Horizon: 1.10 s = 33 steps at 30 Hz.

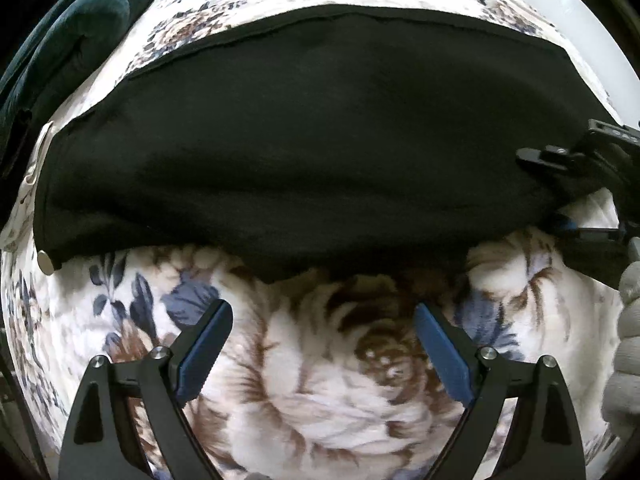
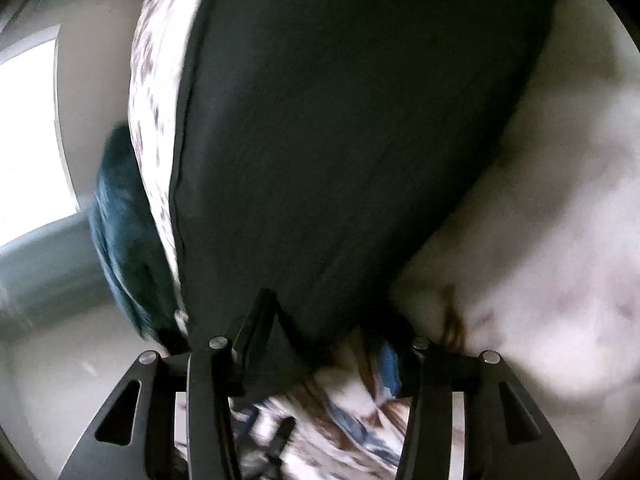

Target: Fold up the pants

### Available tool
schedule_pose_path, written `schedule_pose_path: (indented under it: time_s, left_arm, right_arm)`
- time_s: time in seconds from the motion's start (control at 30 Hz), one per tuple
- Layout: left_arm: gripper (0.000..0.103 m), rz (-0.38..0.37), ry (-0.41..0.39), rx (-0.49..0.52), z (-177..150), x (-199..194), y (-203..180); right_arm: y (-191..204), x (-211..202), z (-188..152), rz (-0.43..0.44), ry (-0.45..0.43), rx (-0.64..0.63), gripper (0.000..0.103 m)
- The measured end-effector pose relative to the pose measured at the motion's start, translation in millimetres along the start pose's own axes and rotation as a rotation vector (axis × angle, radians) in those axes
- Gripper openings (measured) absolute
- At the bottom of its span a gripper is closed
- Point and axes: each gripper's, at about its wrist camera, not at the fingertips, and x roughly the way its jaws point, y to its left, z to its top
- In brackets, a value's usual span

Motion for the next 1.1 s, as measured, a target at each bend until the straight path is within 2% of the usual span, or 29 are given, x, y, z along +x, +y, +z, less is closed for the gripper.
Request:
schedule_pose_path:
  time_s: [0.03, 0.07, 0.1, 0.17, 0.2, 0.23, 0.27, 0.3, 0.33, 0.37, 0.43, 0.47, 0.5, 0.53, 0.6, 0.67, 0.73, 0.77, 0.8, 0.9, 0.93, 0.97, 1.03, 1.07, 1.1]
  left_arm:
    - [0.093, 0.004, 0.005, -0.008, -0.2, -1.2, -3.3]
    - [0.093, 0.006, 0.003, -0.013, 0.7, -3.3, -5.3]
    - [0.093, 0.008, -0.001, -0.015, 1.5, -5.2, -6.7]
    - [0.093, 0.015, -0.012, -0.028, 2.5, -11.7, -10.2]
    - [0.093, 0.010, -0.011, -0.041, 5.1, -12.3, -11.6]
    - [0.093, 0.003, -0.004, -0.053, 7.2, -12.1, -13.6]
    - [0.093, 0.000, 0.002, -0.061, 8.8, -12.1, -15.9]
    - [0.093, -0.001, 0.007, -0.066, 10.9, -12.2, -18.6]
    - [0.093, -0.002, 0.008, -0.071, 14.9, -13.7, -23.1]
    - [0.093, -0.006, 0.006, -0.075, 17.8, -15.4, -26.2]
    - [0.093, -0.018, -0.003, -0.082, 25.9, -17.5, -32.9]
    - [0.093, -0.026, -0.004, -0.085, 30.4, -17.3, -37.9]
    - [0.093, -0.031, -0.003, -0.090, 33.9, -16.5, -43.0]
    - [0.093, -0.033, 0.000, -0.098, 40.0, -13.9, -48.8]
    - [0.093, -0.042, 0.006, -0.109, 48.2, -10.5, -60.8]
    - [0.093, -0.048, 0.011, -0.117, 57.8, -6.4, -71.2]
    - [0.093, -0.050, 0.013, -0.125, 64.2, -4.1, -81.3]
    - [0.093, -0.059, 0.020, -0.132, 69.7, -0.5, -84.8]
    - [0.093, -0.068, 0.027, -0.142, 73.8, 2.6, -85.2]
    - [0.093, -0.079, 0.043, -0.157, 79.1, 6.2, -89.7]
    - [0.093, -0.075, 0.047, -0.154, 79.7, 6.2, -91.6]
    - [0.093, -0.073, 0.049, -0.151, 80.0, 5.6, -93.6]
    - [0.093, -0.067, 0.054, -0.140, 81.1, 5.6, -98.6]
    - [0.093, -0.063, 0.055, -0.138, 81.9, 5.5, -100.2]
    - [0.093, -0.062, 0.056, -0.139, 83.2, 5.3, -101.6]
  right_arm:
    - [1.5, 2.2, 2.3, -0.014, -0.008, -0.011, 0.045]
    - [6.8, -0.5, 2.2, -0.019, -0.033, -0.038, 0.018]
    - [13.6, -5.5, 1.5, -0.031, -0.057, -0.063, 0.013]
    - [31.6, -35.9, -3.7, -0.088, -0.162, -0.149, 0.011]
    - [36.3, -44.2, -4.7, -0.150, -0.203, -0.204, 0.011]
    - [31.1, -42.8, -1.1, -0.193, -0.175, -0.223, 0.011]
    - [19.3, -36.6, 5.5, -0.169, -0.108, -0.181, 0.012]
    - [4.9, -32.2, 14.1, -0.107, -0.034, -0.106, 0.014]
    - [-4.3, -35.0, 21.4, -0.049, 0.001, -0.052, 0.015]
    - [-10.2, -44.8, 29.4, -0.008, 0.014, -0.014, 0.020]
    - [-20.5, -81.4, 44.9, 0.002, -0.057, 0.009, 0.031]
    - [-27.1, -99.3, 51.4, 0.017, -0.107, 0.033, 0.045]
    - [-38.1, -121.1, 61.4, 0.024, -0.169, 0.073, 0.064]
    - [-50.2, -139.2, 73.7, 0.058, -0.228, 0.115, 0.067]
    - [-64.5, -154.3, 95.9, 0.081, -0.278, 0.169, 0.067]
    - [-72.7, -155.7, 120.7, 0.111, -0.288, 0.191, 0.067]
    - [-65.8, -148.3, 131.7, 0.090, -0.291, 0.187, 0.066]
    - [-56.5, -150.9, 132.2, 0.067, -0.323, 0.145, 0.054]
    - [-34.0, -152.1, 131.9, -0.038, -0.341, 0.029, 0.042]
    - [18.2, -149.0, 114.2, -0.259, -0.347, -0.293, 0.040]
    - [24.8, -150.7, 112.1, -0.281, -0.354, -0.325, 0.040]
    - [25.3, -155.0, 114.5, -0.268, -0.360, -0.313, 0.040]
    - [6.2, -164.3, 133.0, -0.181, -0.369, -0.145, 0.044]
    - [-12.2, -166.7, 143.4, -0.125, -0.367, -0.041, 0.052]
    - [-36.2, -167.6, 158.0, -0.017, -0.368, 0.092, 0.054]
